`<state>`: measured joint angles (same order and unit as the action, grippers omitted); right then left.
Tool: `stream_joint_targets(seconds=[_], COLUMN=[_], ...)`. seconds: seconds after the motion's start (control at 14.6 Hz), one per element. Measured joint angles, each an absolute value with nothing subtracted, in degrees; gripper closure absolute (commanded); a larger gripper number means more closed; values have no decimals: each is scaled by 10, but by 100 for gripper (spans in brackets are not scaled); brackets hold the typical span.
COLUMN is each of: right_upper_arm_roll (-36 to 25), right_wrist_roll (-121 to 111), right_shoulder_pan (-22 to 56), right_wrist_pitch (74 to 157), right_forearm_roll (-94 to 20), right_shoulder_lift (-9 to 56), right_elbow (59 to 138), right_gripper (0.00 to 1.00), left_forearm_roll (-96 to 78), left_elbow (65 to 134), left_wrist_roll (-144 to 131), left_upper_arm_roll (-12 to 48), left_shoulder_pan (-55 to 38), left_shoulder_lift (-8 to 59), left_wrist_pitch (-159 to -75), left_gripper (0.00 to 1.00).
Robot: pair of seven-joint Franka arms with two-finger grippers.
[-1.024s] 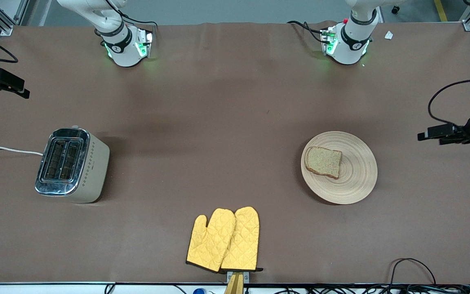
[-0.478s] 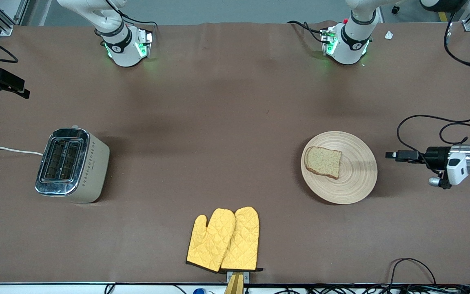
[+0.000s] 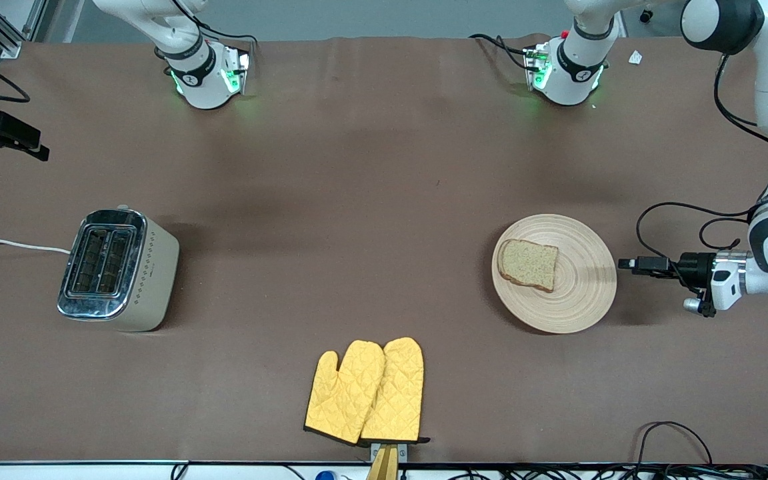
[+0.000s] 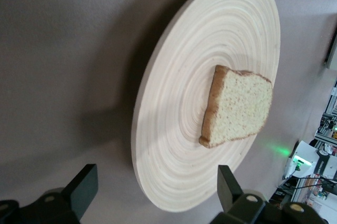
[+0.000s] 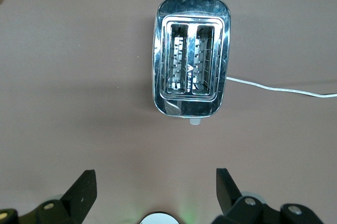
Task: Move plate and put bread in toaster
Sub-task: 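Grip the rim of the wooden plate with the left gripper, then slide the plate toward the toaster with the left gripper while the right gripper approaches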
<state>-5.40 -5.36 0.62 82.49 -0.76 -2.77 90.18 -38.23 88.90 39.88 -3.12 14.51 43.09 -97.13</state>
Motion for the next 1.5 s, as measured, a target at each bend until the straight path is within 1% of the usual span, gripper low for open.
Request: stream_joint_targets(seconds=[0.14,0.27,0.34,0.41,0.68,0.82,0.89,0.96,1.16,1.5], right_upper_arm_roll=[-54,-54,-54,-54,-54,-54,-54,-54,-54,-54], right_wrist_roll=[-54,-54,-54,-54,-54,-54,-54,-54,-54,-54], right_shoulder_pan=[6,6,6,6,6,6,6,6,6,6], right_wrist_pitch=[825,825,825,825,825,825,825,825,825,825], right_forearm_roll=[-8,-8,-8,-8,-8,-8,-8,-8,-8,-8], right_shoulder_lift=[-28,-28,-28,-28,-28,-28,-28,-28,-28,-28], right_elbow=[902,902,902,902,902,902,902,902,902,902], right_gripper=[0,0,0,0,0,0,0,0,0,0], left_forearm_roll=[-402,-410,-412,-414,-415,-427,-432,-436,-443,-480], left_elbow=[888,887,885,884,883,883,883,883,875,873], left_wrist_roll=[421,432,433,434,468,493,500,507,536,490], left_upper_arm_roll=[-30,-28,-26,-25,-18,-18,-18,-18,-8,54], left_shoulder_pan=[144,143,143,143,143,143,143,144,146,145], left_shoulder_lift=[447,463,468,471,480,488,491,493,492,492], left_wrist_pitch=[-980,-985,-986,-986,-986,-987,-987,-985,-976,-977], left_gripper=[1,4,9,18,75,83,94,100,100,100])
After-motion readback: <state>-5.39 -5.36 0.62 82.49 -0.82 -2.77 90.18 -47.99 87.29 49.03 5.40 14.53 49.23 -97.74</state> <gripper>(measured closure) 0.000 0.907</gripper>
